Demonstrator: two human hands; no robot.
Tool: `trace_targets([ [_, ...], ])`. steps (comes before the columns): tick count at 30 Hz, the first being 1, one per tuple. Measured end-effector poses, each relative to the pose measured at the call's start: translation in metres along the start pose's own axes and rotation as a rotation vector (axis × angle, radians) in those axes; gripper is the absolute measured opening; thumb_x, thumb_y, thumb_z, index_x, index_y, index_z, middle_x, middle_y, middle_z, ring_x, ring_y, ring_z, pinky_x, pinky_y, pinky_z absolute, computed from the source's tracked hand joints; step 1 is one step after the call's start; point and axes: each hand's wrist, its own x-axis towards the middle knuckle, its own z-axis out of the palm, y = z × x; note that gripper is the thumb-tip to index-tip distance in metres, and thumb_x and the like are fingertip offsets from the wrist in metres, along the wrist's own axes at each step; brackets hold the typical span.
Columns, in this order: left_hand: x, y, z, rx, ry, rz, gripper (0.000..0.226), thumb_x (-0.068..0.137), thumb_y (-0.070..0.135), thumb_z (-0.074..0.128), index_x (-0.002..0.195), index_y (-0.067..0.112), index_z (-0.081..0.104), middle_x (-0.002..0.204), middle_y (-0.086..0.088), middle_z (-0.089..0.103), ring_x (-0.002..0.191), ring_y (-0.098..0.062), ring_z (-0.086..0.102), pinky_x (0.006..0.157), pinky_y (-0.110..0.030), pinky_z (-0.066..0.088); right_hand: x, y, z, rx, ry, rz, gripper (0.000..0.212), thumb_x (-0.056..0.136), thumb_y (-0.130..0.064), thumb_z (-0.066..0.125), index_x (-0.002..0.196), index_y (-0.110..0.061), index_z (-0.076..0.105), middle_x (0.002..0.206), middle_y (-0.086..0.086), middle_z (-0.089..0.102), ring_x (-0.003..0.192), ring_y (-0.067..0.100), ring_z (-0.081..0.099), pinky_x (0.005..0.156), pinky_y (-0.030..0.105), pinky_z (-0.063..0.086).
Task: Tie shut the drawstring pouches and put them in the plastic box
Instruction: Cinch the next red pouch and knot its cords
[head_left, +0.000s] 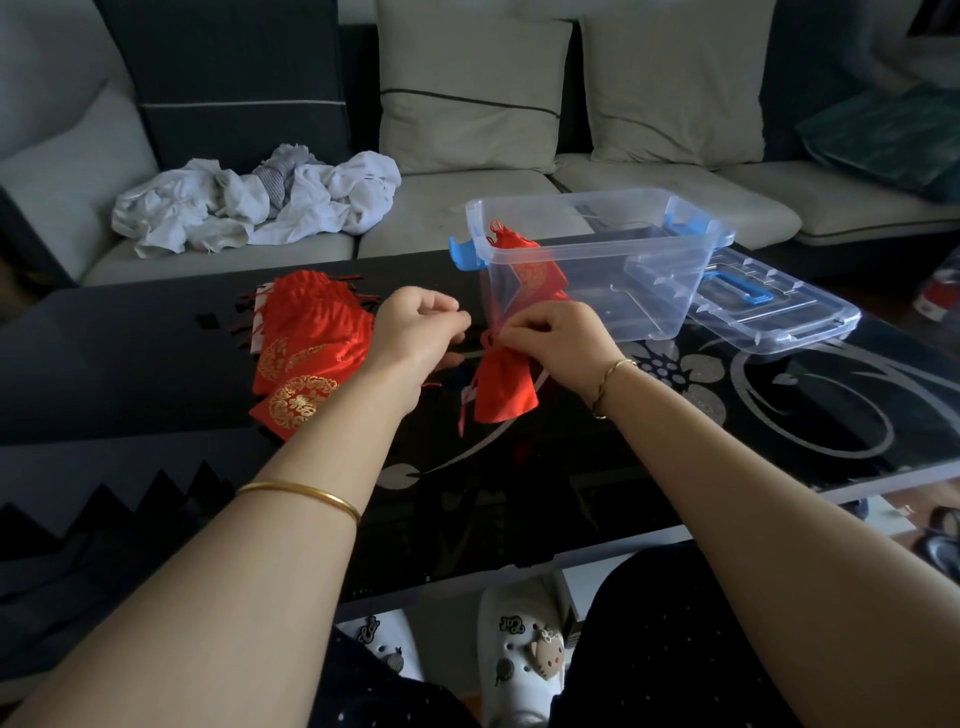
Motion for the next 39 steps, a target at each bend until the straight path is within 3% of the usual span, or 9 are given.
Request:
trace_targets([
  [5, -0.008, 0.004, 0.005, 0.345, -0.063, 0.436, 0.007, 0.078, 0.013, 0.071, 0.075, 0.018, 0.069, 0.085, 0.006, 0.052, 0.071, -0.001, 0.049, 0.067, -0.005, 0.042, 0.000, 0.004, 0.000, 0.125, 0.039, 0.111, 0.009, 0.083, -0.015, 0.066, 0.078, -0.010, 0.072, 0.060, -0.010, 0.057, 0.046, -0.010, 0.050, 0.047, 0.004, 0.038],
  [10, -0.001, -0.007, 0.011, 0.606, 0.012, 0.588, 0.008, 0.075, 0.024, 0.076, 0.080, 0.018, 0.073, 0.091, 0.004, 0.045, 0.086, -0.010, 0.047, 0.079, -0.027, 0.045, 0.001, 0.004, 0.000, 0.214, 0.052, 0.155, 0.017, 0.082, -0.014, 0.066, 0.065, -0.011, 0.067, 0.055, -0.006, 0.053, 0.044, -0.003, 0.047, 0.048, 0.012, 0.038],
  [18, -0.001, -0.007, 0.013, 0.649, -0.022, 0.563, 0.010, 0.079, 0.018, 0.073, 0.087, 0.012, 0.073, 0.097, 0.000, 0.046, 0.093, -0.018, 0.053, 0.083, -0.033, 0.047, -0.001, 0.010, -0.001, 0.419, -0.044, 0.185, 0.017, 0.086, -0.010, 0.062, 0.070, -0.013, 0.066, 0.061, 0.002, 0.049, 0.052, 0.009, 0.040, 0.053, 0.023, 0.035],
  [23, 0.000, -0.007, 0.012, 0.668, -0.010, 0.518, 0.007, 0.082, 0.015, 0.068, 0.083, 0.009, 0.068, 0.094, -0.002, 0.047, 0.087, -0.021, 0.056, 0.079, -0.031, 0.046, 0.000, 0.008, -0.004, 0.282, -0.094, 0.135, 0.014, 0.086, -0.014, 0.064, 0.072, -0.018, 0.066, 0.064, -0.005, 0.056, 0.051, 0.002, 0.046, 0.055, 0.017, 0.040],
  [26, 0.002, -0.007, 0.005, 0.737, 0.028, 0.453, 0.011, 0.090, 0.016, 0.054, 0.089, 0.009, 0.061, 0.095, -0.003, 0.044, 0.091, -0.025, 0.051, 0.078, -0.034, 0.044, 0.004, 0.014, -0.012, 0.092, 0.020, 0.108, 0.009, 0.085, -0.014, 0.064, 0.077, -0.014, 0.068, 0.067, -0.009, 0.057, 0.057, 0.000, 0.048, 0.059, 0.016, 0.041],
  [29, 0.002, -0.006, 0.006, 0.815, -0.003, 0.459, 0.013, 0.093, 0.013, 0.044, 0.086, 0.009, 0.054, 0.096, -0.004, 0.043, 0.091, -0.027, 0.047, 0.078, -0.040, 0.044, 0.008, 0.024, -0.015, 0.066, 0.118, 0.123, 0.009, 0.085, -0.011, 0.063, 0.085, -0.004, 0.070, 0.066, -0.009, 0.055, 0.060, 0.003, 0.047, 0.062, 0.018, 0.041],
  [33, 0.003, -0.002, 0.015, 0.622, -0.073, 0.321, 0.020, 0.090, 0.007, 0.040, 0.070, 0.010, 0.042, 0.081, -0.006, 0.048, 0.077, -0.026, 0.050, 0.065, -0.038, 0.044, 0.006, 0.025, -0.006, 0.069, 0.044, 0.181, 0.014, 0.089, -0.010, 0.057, 0.081, -0.005, 0.066, 0.068, -0.002, 0.057, 0.060, 0.008, 0.049, 0.062, 0.023, 0.044],
  [36, 0.007, -0.004, 0.013, 0.434, -0.118, 0.185, 0.017, 0.090, 0.011, 0.040, 0.074, 0.011, 0.045, 0.082, -0.010, 0.054, 0.084, -0.033, 0.060, 0.080, -0.051, 0.054, -0.002, 0.019, -0.004, 0.296, -0.123, 0.266, 0.024, 0.095, -0.023, 0.047, 0.105, -0.008, 0.064, 0.086, -0.001, 0.063, 0.074, 0.010, 0.054, 0.068, 0.024, 0.047],
  [39, 0.010, -0.004, 0.015, 0.321, -0.127, 0.129, 0.013, 0.091, 0.011, 0.039, 0.080, 0.010, 0.045, 0.084, -0.015, 0.053, 0.079, -0.028, 0.056, 0.078, -0.049, 0.055, -0.004, 0.018, -0.003, 0.149, -0.175, 0.181, 0.037, 0.090, -0.031, 0.058, 0.123, -0.016, 0.054, 0.104, -0.006, 0.059, 0.097, 0.012, 0.058, 0.081, 0.027, 0.052],
])
